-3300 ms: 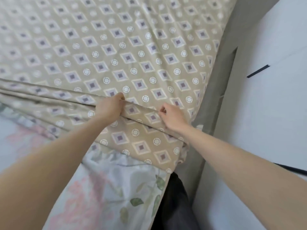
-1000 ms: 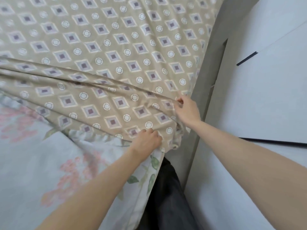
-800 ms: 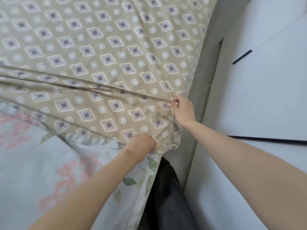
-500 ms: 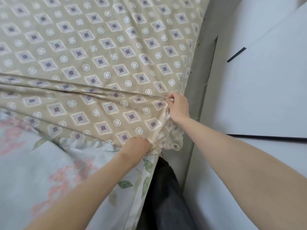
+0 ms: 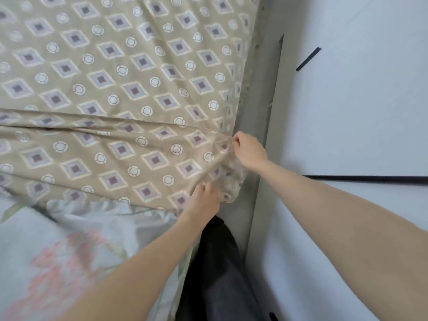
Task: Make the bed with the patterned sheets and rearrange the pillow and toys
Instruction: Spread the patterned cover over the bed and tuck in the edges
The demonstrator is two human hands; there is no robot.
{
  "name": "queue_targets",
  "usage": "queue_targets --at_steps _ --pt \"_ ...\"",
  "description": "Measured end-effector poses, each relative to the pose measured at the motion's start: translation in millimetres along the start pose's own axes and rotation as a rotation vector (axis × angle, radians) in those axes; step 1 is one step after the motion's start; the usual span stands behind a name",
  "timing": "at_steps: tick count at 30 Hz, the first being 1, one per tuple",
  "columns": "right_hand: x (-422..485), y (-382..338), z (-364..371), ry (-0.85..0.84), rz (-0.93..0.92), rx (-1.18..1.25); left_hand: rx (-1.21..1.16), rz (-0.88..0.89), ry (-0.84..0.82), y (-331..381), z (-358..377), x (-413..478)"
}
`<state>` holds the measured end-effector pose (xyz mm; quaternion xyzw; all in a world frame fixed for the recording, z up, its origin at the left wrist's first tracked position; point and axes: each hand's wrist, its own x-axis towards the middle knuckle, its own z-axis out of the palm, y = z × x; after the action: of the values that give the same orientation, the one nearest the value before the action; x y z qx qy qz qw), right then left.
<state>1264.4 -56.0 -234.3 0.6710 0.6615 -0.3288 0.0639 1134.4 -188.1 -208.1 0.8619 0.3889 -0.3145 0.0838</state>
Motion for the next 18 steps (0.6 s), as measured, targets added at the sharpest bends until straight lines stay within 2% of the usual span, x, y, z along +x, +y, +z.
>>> queue_targets --at_steps 3,8,14,18 --pt "1.0 2.8 -4.7 0.069 -0.026 -0.036 -0.003 -0.026 -0.045 5.3 -1.0 11.2" --pt "5.2 1.6 -7.3 0.074 -0.026 0.008 -0.095 -0.024 -0.061 4.2 -7.7 17.2" --pt "7.9 -1.9 2.8 0.085 0.032 0.048 -0.427 0.036 -0.133 -1.1 4.3 9.9" --pt "6.7 -12.9 14.1 0.048 0.146 0.167 -0.371 0.1 -0.121 -5.7 7.0 5.5"
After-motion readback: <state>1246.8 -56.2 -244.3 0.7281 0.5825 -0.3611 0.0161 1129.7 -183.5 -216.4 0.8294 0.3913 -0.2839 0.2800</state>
